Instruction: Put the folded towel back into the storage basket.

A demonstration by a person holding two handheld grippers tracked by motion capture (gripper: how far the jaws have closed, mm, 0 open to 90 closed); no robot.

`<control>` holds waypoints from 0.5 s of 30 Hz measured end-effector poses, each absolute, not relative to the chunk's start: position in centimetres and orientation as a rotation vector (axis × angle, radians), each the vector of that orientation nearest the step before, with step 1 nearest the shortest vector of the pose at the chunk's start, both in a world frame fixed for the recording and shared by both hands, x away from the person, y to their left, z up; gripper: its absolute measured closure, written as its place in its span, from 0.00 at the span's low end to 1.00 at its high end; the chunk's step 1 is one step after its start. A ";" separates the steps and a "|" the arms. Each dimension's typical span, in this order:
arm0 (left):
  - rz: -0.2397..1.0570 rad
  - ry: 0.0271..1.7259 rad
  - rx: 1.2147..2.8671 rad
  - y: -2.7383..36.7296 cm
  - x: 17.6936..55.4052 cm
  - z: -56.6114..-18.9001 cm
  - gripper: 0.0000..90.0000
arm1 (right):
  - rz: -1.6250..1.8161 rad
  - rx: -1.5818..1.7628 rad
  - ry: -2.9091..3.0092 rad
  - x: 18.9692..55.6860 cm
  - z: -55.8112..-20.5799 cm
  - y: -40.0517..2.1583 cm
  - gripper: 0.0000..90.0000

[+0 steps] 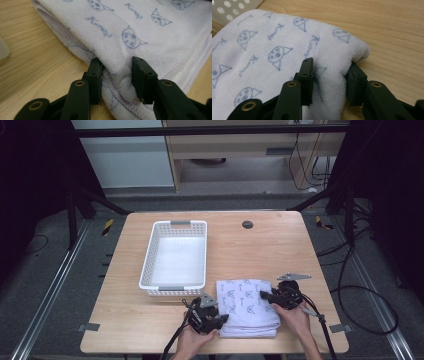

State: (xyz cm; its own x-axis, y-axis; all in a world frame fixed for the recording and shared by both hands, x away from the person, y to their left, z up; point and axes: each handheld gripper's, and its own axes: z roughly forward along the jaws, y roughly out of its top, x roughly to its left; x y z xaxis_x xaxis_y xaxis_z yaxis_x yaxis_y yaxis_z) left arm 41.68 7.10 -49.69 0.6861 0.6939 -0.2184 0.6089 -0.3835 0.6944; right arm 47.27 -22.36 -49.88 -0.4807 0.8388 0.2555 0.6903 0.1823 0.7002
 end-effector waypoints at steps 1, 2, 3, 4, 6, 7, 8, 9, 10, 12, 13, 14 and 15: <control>0.137 0.998 2.104 7.1 41.7 -49.7 0.71 | 1.179 1.485 2.264 47.3 -49.9 -22.3 0.72; 0.138 0.998 2.103 7.1 41.6 -49.7 0.72 | 1.179 1.483 2.261 47.3 -49.8 -22.3 0.74; 0.140 0.995 2.103 7.0 41.6 -49.7 0.73 | 1.177 1.479 2.260 47.3 -49.8 -22.3 0.75; 0.147 0.992 2.103 7.0 41.5 -49.6 0.74 | 1.173 1.478 2.259 47.2 -49.8 -22.3 0.75; 0.150 0.985 2.107 7.0 41.5 -49.6 0.76 | 1.161 1.480 2.259 47.2 -49.7 -22.2 0.76; 0.153 0.985 2.105 7.0 41.5 -49.6 0.77 | 1.161 1.481 2.259 47.2 -49.7 -22.1 0.77; 0.153 0.986 2.103 7.0 41.5 -49.6 0.78 | 1.157 1.477 2.258 47.2 -49.6 -22.1 0.77; 0.153 0.986 2.101 7.0 41.4 -49.6 0.78 | 1.156 1.475 2.257 47.2 -49.6 -22.1 0.77; 0.150 0.989 2.100 7.0 41.4 -49.6 0.79 | 1.156 1.471 2.256 47.2 -49.6 -22.1 0.78; 0.150 0.988 2.091 7.1 41.4 -49.6 0.80 | 1.155 1.470 2.257 47.2 -49.6 -22.1 0.78; 0.151 0.990 2.087 7.1 41.4 -49.6 0.80 | 1.155 1.471 2.256 47.2 -49.5 -22.1 0.78; 0.147 0.992 2.083 7.1 41.4 -49.6 0.80 | 1.154 1.477 2.256 47.2 -49.5 -22.1 0.79; 0.144 0.993 2.083 7.1 41.4 -49.5 0.81 | 1.153 1.474 2.257 47.2 -49.5 -22.1 0.79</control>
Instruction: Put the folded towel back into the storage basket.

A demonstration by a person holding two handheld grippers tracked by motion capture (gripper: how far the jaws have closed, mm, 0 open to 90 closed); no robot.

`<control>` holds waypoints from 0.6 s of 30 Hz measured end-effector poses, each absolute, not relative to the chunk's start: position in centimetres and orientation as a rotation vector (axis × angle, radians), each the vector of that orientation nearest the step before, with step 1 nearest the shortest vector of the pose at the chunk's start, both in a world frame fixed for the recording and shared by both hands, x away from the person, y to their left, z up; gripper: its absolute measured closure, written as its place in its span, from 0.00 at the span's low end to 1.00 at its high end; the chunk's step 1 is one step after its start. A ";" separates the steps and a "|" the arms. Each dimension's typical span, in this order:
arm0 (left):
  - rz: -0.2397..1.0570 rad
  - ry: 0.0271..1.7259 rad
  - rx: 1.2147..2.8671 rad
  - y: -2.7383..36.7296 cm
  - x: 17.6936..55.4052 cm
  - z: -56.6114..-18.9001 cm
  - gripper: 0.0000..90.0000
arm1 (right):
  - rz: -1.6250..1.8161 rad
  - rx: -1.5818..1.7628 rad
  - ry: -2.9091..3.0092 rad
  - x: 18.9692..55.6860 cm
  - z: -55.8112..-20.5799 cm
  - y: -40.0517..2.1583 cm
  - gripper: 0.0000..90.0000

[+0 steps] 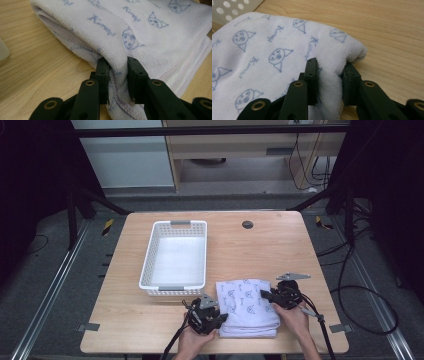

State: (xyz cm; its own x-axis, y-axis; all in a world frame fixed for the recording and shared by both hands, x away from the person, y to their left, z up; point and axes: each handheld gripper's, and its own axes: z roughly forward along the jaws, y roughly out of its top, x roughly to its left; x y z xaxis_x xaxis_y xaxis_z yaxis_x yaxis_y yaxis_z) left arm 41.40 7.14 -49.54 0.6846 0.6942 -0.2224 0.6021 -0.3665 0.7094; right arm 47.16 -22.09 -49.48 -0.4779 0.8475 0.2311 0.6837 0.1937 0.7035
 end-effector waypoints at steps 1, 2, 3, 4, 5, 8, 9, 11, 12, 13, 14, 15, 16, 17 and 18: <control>0.145 0.990 2.084 7.2 41.4 -49.5 0.81 | 1.155 1.471 2.255 47.2 -49.5 -22.1 0.79; 0.149 0.989 2.084 7.2 41.3 -49.4 0.81 | 1.153 1.470 2.254 47.1 -49.4 -22.1 0.79; 0.149 0.987 2.084 7.2 41.3 -49.4 0.81 | 1.156 1.475 2.253 47.1 -49.3 -22.1 0.80; 0.151 0.985 2.079 7.2 41.3 -49.3 0.82 | 1.157 1.471 2.252 47.0 -49.2 -22.1 0.80; 0.152 0.983 2.079 7.2 41.3 -49.2 0.82 | 1.156 1.465 2.252 47.0 -49.1 -22.1 0.80; 0.152 0.974 2.074 7.3 41.2 -48.8 0.82 | 1.158 1.451 2.253 46.8 -48.8 -22.1 0.80; 0.150 0.973 2.072 7.3 41.1 -48.6 0.82 | 1.158 1.449 2.252 46.7 -48.7 -22.0 0.80; 0.147 0.965 2.068 7.4 41.0 -48.4 0.82 | 1.167 1.439 2.252 46.6 -48.4 -22.0 0.81; 0.147 0.961 2.066 7.5 40.9 -48.2 0.82 | 1.172 1.435 2.254 46.4 -48.2 -22.0 0.81; 0.143 0.961 2.061 7.5 40.9 -48.1 0.82 | 1.177 1.428 2.252 46.3 -48.0 -22.0 0.81; 0.146 0.954 2.062 7.6 40.8 -48.0 0.82 | 1.183 1.422 2.251 46.3 -47.9 -22.1 0.81; 0.147 0.952 2.056 7.6 40.7 -47.8 0.82 | 1.193 1.417 2.246 46.2 -47.7 -22.0 0.81; 0.147 0.951 2.055 7.6 40.7 -47.7 0.82 | 1.205 1.415 2.245 46.0 -47.4 -22.0 0.81; 0.149 0.945 2.052 7.7 40.6 -47.5 0.82 | 1.208 1.402 2.245 45.9 -47.3 -22.1 0.81; 0.149 0.945 2.050 7.7 40.5 -47.4 0.82 | 1.217 1.397 2.240 45.8 -47.1 -22.0 0.81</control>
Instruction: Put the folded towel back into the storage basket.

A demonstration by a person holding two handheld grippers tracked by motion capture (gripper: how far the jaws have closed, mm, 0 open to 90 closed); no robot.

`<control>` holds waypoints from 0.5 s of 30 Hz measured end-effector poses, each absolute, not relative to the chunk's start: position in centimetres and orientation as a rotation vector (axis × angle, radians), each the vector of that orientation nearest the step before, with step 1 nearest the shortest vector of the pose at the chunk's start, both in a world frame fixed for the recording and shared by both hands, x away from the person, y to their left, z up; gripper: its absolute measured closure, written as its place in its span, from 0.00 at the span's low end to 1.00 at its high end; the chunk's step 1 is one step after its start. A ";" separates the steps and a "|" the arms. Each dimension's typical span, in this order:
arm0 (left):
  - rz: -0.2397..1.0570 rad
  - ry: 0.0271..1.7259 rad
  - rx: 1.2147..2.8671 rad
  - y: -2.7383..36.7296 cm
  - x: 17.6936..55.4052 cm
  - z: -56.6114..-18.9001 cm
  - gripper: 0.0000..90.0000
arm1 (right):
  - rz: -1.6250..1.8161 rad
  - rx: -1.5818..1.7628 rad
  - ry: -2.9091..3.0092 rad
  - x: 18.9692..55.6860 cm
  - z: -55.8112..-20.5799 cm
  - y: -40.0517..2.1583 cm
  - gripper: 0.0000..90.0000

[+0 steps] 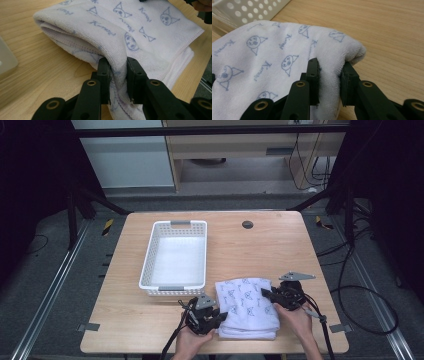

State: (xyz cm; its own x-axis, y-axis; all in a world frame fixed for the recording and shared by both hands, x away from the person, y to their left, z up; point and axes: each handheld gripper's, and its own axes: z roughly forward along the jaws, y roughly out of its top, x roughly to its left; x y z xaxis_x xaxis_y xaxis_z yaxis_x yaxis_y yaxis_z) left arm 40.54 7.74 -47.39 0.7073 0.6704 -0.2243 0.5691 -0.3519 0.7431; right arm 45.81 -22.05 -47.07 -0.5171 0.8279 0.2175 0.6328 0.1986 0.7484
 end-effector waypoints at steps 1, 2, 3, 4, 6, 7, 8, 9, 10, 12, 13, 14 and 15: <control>0.153 0.940 2.047 7.8 40.4 -47.2 0.82 | 1.220 1.399 2.237 45.7 -47.0 -22.0 0.81; 0.157 0.938 2.045 7.8 40.4 -47.1 0.82 | 1.229 1.394 2.235 45.6 -46.8 -22.0 0.81; 0.158 0.936 2.040 7.9 40.3 -46.9 0.82 | 1.234 1.386 2.232 45.6 -46.7 -22.0 0.81; 0.161 0.933 2.038 8.0 40.3 -46.7 0.82 | 1.240 1.382 2.229 45.5 -46.5 -22.0 0.81; 0.171 0.927 2.035 8.0 40.2 -46.4 0.82 | 1.252 1.374 2.224 45.4 -46.3 -22.1 0.81; 0.174 0.924 2.032 8.1 40.2 -46.2 0.82 | 1.257 1.379 2.219 45.4 -46.2 -22.1 0.81; 0.175 0.921 2.029 8.1 40.1 -46.1 0.82 | 1.265 1.370 2.216 45.3 -46.0 -22.1 0.81; 0.181 0.917 2.030 8.2 40.1 -45.9 0.82 | 1.273 1.368 2.213 45.2 -45.8 -22.1 0.81; 0.183 0.915 2.027 8.2 40.1 -45.8 0.82 | 1.274 1.367 2.209 45.2 -45.7 -22.0 0.81; 0.190 0.909 2.026 8.3 40.0 -45.5 0.82 | 1.285 1.351 2.199 45.1 -45.4 -22.0 0.81; 0.197 0.907 2.023 8.3 40.0 -45.3 0.82 | 1.280 1.351 2.199 45.0 -45.3 -22.0 0.81; 0.201 0.904 2.022 8.3 39.9 -45.2 0.82 | 1.286 1.339 2.192 45.0 -45.1 -22.0 0.81; 0.206 0.902 2.020 8.3 39.9 -45.1 0.82 | 1.292 1.342 2.190 44.9 -45.0 -22.0 0.81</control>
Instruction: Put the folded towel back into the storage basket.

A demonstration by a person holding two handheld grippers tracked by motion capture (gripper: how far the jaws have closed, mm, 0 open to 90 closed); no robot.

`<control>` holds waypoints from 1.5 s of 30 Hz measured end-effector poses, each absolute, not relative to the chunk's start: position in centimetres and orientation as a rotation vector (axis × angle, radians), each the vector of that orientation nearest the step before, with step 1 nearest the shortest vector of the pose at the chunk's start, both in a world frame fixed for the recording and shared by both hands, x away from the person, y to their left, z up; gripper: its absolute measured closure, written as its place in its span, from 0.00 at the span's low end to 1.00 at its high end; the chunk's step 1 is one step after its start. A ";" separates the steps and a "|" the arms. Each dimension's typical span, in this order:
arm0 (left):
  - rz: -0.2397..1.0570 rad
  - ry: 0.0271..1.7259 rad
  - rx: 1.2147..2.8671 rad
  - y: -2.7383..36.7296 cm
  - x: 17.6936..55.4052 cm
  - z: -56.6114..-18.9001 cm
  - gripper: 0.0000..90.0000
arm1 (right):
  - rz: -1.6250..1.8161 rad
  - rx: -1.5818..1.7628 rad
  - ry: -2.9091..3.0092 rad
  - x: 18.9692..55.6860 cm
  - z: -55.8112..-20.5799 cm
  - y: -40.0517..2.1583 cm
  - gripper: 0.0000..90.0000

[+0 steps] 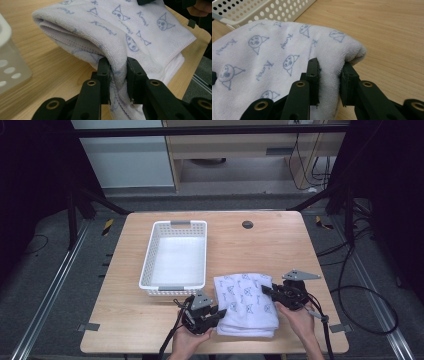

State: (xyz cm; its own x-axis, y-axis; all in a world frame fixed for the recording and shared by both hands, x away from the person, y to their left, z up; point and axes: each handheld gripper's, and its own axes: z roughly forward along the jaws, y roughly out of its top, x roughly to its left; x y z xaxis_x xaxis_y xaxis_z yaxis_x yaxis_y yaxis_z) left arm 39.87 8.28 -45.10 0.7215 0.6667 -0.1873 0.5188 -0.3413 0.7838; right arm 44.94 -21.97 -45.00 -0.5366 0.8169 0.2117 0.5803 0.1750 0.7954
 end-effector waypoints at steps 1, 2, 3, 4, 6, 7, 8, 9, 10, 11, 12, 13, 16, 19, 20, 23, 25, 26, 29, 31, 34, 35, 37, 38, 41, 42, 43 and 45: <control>0.211 0.898 2.019 8.3 39.9 -45.0 0.82 | 1.294 1.336 2.186 44.9 -44.9 -21.9 0.81; 0.212 0.896 2.014 8.4 39.8 -44.8 0.82 | 1.298 1.329 2.179 44.9 -44.7 -21.9 0.81; 0.220 0.893 2.012 8.4 39.8 -44.6 0.82 | 1.305 1.327 2.171 44.8 -44.6 -21.9 0.81; 0.219 0.893 2.008 8.5 39.8 -44.5 0.82 | 1.310 1.314 2.165 44.8 -44.4 -21.9 0.81; 0.224 0.891 2.000 8.6 39.8 -44.2 0.82 | 1.317 1.306 2.157 44.7 -44.1 -21.8 0.81; 0.230 0.887 1.996 8.7 39.8 -44.0 0.82 | 1.320 1.301 2.152 44.6 -44.0 -21.8 0.81; 0.234 0.886 1.993 8.8 39.8 -43.8 0.82 | 1.329 1.294 2.144 44.6 -43.8 -21.8 0.81; 0.237 0.885 1.991 8.9 39.8 -43.7 0.82 | 1.334 1.286 2.141 44.6 -43.6 -21.7 0.81; 0.239 0.885 1.987 9.0 39.7 -43.5 0.82 | 1.334 1.285 2.138 44.5 -43.5 -21.7 0.81; 0.242 0.882 1.984 9.1 39.7 -43.4 0.82 | 1.340 1.278 2.135 44.5 -43.3 -21.6 0.81; 0.247 0.882 1.980 9.1 39.7 -43.2 0.82 | 1.343 1.272 2.132 44.5 -43.2 -21.6 0.81; 0.249 0.880 1.978 9.2 39.7 -43.1 0.82 | 1.345 1.268 2.129 44.5 -43.1 -21.5 0.81; 0.256 0.880 1.968 9.4 39.7 -42.7 0.82 | 1.354 1.264 2.120 44.4 -42.8 -21.3 0.81; 0.264 0.876 1.962 9.6 39.7 -42.3 0.82 | 1.362 1.248 2.112 44.4 -42.4 -21.2 0.81; 0.266 0.876 1.959 9.7 39.7 -42.2 0.82 | 1.364 1.242 2.108 44.4 -42.2 -21.2 0.81; 0.272 0.873 1.950 9.9 39.6 -41.8 0.82 | 1.379 1.228 2.093 44.3 -41.7 -21.0 0.81; 0.277 0.871 1.943 10.1 39.6 -41.5 0.82 | 1.384 1.220 2.087 44.2 -41.5 -21.0 0.81; 0.279 0.870 1.938 10.1 39.6 -41.4 0.82 | 1.388 1.214 2.082 44.2 -41.3 -20.9 0.81; 0.286 0.868 1.929 10.3 39.5 -41.0 0.82 | 1.398 1.201 2.074 44.1 -40.8 -20.7 0.81; 0.291 0.866 1.928 10.5 39.5 -40.8 0.82 | 1.405 1.190 2.064 44.0 -40.4 -20.6 0.81; 0.298 0.869 1.915 10.7 39.4 -40.5 0.82 | 1.414 1.181 2.056 44.0 -39.9 -20.4 0.81; 0.300 0.868 1.911 10.7 39.4 -40.3 0.82 | 1.414 1.174 2.055 44.0 -39.7 -20.3 0.81; 0.307 0.866 1.908 10.9 39.4 -40.1 0.82 | 1.416 1.162 2.052 44.0 -39.3 -20.1 0.81; 0.310 0.867 1.903 11.0 39.4 -39.9 0.82 | 1.417 1.157 2.047 44.0 -39.1 -19.9 0.81; 0.321 0.867 1.887 11.4 39.4 -39.4 0.82 | 1.427 1.144 2.038 44.1 -38.6 -19.6 0.81; 0.325 0.867 1.885 11.5 39.4 -39.3 0.82 | 1.433 1.136 2.035 44.2 -38.4 -19.5 0.81; 0.328 0.868 1.880 11.6 39.4 -39.1 0.82 | 1.436 1.134 2.032 44.2 -38.3 -19.4 0.81; 0.336 0.869 1.872 11.9 39.5 -38.9 0.82 | 1.444 1.126 2.026 44.4 -37.9 -19.1 0.81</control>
